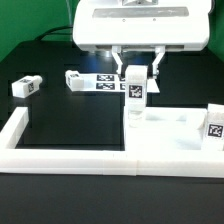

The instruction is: Assemble square table

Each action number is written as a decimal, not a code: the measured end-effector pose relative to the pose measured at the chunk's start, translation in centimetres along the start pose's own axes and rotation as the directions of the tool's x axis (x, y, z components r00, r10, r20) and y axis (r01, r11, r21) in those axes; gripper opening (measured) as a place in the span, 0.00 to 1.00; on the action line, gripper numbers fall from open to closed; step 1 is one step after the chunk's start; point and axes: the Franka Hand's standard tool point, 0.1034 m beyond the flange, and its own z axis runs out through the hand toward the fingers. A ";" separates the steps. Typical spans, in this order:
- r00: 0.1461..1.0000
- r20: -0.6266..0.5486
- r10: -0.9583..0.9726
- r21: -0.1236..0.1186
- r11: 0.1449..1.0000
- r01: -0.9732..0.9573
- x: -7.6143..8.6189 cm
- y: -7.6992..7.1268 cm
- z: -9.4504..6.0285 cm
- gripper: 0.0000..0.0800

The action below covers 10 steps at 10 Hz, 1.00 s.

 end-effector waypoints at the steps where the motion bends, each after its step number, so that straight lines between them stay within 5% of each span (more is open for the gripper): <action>1: 0.998 0.061 -0.016 0.008 1.000 0.016 0.9 -0.1 0.5 0.36; 7: 0.997 0.076 -0.024 0.017 1.000 0.023 -0.1 -2.6 2.8 0.36; 10: 0.996 0.077 -0.036 0.010 0.999 0.035 -0.8 -2.0 3.1 0.36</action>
Offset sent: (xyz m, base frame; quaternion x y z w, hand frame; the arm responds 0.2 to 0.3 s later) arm 0.0205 0.0005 -0.0094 -0.0485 -0.0002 0.0002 0.9988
